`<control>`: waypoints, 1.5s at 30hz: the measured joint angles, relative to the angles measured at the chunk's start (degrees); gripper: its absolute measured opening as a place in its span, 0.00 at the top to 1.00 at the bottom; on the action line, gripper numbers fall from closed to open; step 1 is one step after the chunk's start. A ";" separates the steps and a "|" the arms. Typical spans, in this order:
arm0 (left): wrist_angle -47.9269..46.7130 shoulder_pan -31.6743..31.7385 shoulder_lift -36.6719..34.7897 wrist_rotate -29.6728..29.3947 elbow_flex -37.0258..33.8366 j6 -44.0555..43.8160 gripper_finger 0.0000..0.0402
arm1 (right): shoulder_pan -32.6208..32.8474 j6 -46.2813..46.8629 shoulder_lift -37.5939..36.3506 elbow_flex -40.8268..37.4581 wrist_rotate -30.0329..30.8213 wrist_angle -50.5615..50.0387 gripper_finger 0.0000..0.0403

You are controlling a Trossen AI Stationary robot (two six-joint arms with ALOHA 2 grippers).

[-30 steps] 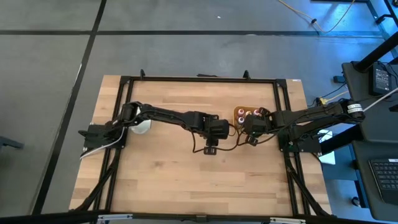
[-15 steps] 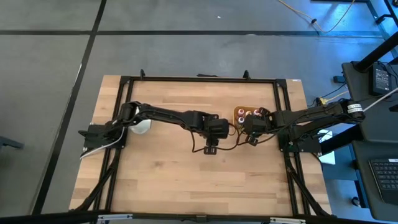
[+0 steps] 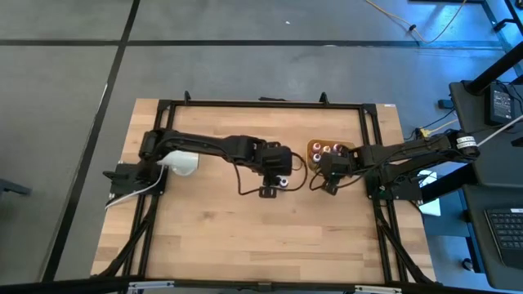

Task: Pick & Place food coloring
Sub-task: Put the blue food coloring into the yellow bin

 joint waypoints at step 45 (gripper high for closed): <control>60.97 -4.44 -47.40 -4.37 -63.83 -3.61 0.65 | -0.72 -31.55 20.73 29.94 -15.55 6.35 0.32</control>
